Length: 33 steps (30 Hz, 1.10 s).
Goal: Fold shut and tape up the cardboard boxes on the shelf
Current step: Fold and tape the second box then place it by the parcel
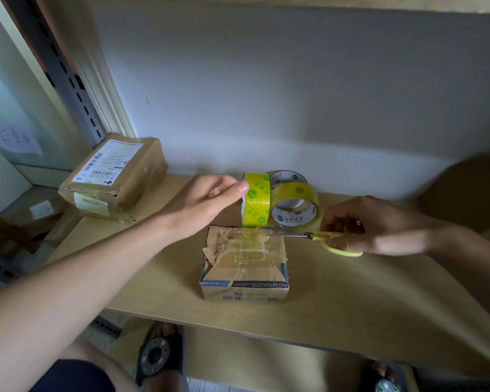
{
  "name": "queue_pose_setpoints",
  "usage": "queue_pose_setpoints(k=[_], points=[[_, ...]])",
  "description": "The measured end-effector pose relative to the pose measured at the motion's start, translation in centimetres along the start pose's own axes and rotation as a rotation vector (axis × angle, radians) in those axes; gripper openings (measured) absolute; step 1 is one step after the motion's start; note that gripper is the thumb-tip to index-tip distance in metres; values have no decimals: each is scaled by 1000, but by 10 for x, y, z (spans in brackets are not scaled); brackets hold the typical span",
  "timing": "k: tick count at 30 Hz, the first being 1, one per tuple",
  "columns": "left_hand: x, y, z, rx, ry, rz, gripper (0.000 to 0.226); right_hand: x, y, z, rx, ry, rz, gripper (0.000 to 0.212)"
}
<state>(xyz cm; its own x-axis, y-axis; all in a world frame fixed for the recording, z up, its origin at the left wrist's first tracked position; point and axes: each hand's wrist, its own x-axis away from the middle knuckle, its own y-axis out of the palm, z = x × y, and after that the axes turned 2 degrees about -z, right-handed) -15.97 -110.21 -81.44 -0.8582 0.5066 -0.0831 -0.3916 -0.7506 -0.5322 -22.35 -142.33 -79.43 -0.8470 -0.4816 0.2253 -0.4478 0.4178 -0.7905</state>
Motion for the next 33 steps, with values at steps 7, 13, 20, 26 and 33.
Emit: queue_pose_setpoints(k=[7,13,20,26,33], points=[[-21,18,2,140,-76,-26,44,-9,-1,1,-24,-9,-19,16],[-18,15,4,256,9,-123,59,-14,1,4,-40,-2,-29,25],[-12,10,-3,330,37,-90,33,-21,7,4,-59,-29,3,18],[-10,10,-6,356,39,-83,20,-32,11,-2,-68,-35,34,20],[-10,10,-4,362,50,-66,19,-39,7,-8,-104,-17,64,16]])
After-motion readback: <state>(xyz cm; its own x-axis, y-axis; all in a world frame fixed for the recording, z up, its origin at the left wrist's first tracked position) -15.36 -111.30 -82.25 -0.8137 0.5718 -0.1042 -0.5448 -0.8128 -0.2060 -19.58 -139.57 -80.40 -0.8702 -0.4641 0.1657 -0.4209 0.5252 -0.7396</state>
